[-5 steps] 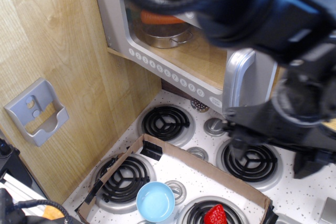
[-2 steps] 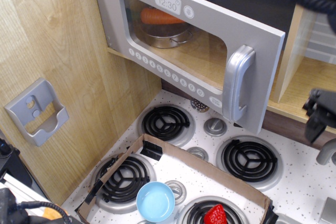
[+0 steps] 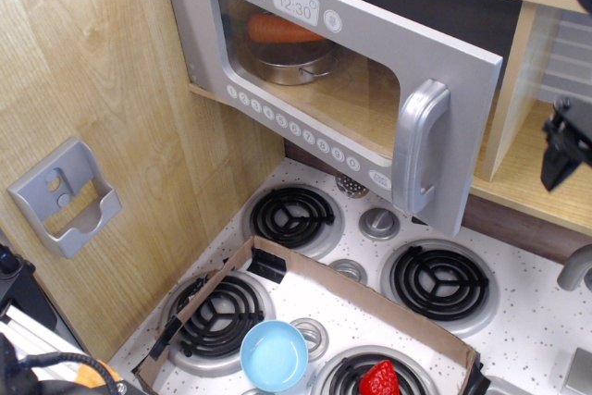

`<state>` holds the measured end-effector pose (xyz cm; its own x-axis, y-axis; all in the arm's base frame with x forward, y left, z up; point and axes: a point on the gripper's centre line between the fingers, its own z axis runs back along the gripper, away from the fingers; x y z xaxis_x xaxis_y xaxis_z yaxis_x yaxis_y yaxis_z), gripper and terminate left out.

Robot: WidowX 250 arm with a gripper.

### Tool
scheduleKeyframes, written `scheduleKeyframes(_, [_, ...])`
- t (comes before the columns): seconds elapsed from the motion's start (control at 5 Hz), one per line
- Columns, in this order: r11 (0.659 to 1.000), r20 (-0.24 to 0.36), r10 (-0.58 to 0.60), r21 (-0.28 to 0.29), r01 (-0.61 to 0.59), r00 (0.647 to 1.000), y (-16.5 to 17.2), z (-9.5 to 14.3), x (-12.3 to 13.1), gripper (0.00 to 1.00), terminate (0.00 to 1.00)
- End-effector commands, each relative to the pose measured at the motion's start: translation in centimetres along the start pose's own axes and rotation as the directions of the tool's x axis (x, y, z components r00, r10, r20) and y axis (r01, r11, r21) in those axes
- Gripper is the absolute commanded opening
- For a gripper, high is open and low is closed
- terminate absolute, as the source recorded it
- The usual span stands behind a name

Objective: Open microwave

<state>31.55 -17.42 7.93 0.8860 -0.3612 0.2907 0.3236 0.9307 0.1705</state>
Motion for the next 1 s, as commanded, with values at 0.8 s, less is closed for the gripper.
scheduleKeyframes(0.8, [0.983, -0.056, 0.145, -0.104, -0.15, 0.988, 6.6, -4.0, -11.0, 1.0, 0.0])
